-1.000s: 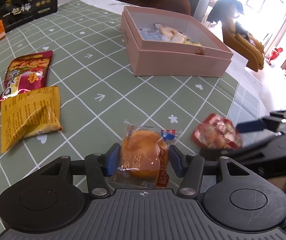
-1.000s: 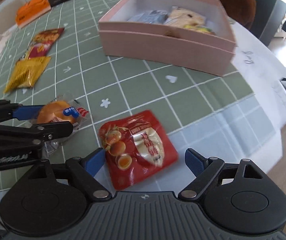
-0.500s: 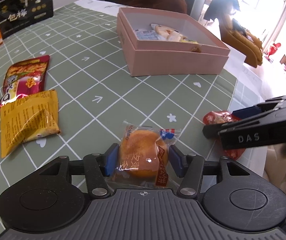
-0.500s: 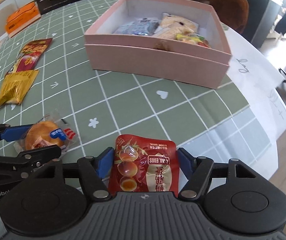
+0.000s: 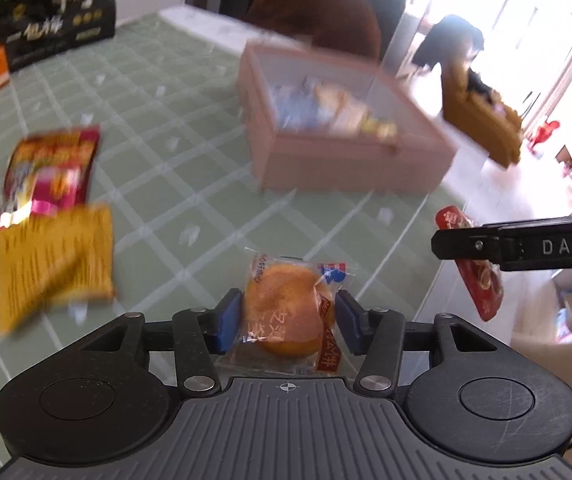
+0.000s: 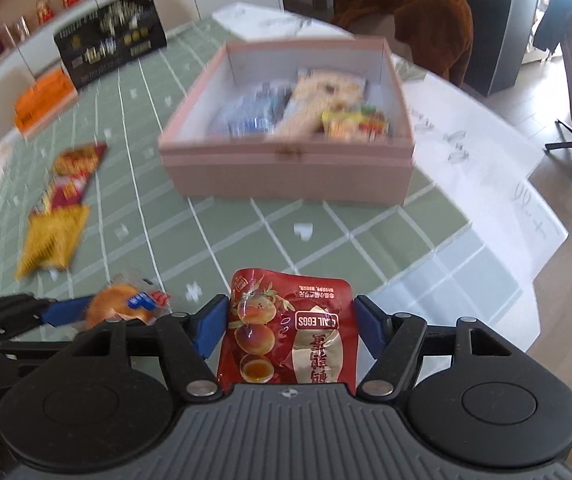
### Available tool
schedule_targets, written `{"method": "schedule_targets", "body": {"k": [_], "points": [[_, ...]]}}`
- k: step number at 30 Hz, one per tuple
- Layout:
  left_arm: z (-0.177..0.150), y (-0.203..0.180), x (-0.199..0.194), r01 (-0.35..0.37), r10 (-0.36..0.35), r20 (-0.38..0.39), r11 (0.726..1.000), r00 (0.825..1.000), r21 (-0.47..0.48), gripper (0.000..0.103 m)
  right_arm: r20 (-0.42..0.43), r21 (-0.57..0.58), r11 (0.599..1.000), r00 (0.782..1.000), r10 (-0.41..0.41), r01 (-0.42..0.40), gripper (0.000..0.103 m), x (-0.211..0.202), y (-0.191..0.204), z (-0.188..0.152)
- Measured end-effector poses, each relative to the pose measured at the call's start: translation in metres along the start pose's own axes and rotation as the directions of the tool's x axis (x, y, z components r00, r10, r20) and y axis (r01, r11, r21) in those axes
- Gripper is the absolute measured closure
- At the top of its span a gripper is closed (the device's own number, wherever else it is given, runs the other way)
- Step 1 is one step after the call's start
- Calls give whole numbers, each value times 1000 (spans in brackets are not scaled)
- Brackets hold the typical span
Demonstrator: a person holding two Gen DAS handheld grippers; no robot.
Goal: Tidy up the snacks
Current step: 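Lower the bread roll and red pouch into the pink box and open both tools, then grasp the red-pink spicy snack bag with the right tool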
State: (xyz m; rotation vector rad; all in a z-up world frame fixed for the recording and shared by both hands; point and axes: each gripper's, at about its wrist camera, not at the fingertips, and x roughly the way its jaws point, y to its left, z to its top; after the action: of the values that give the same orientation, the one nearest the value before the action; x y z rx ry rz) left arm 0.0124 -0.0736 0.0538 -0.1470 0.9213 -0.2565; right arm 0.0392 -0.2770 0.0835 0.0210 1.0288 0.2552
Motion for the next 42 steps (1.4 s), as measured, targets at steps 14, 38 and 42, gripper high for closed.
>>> {"method": "schedule_targets", "body": {"k": [14,38,42], "points": [[148,-30,21,127,-133,160,991,978,46,63,250,16,1000,968,-19,15,35,-43,-44,133],[158,14,66,63,-61,101,998,993,-16,62,84,88,996,996,-20,13,23,66,-51,148],[136,45,43,12,-8,104,999,995,-42,62,104,-15,998,993,-60,62,23,50,-26,140]]}}
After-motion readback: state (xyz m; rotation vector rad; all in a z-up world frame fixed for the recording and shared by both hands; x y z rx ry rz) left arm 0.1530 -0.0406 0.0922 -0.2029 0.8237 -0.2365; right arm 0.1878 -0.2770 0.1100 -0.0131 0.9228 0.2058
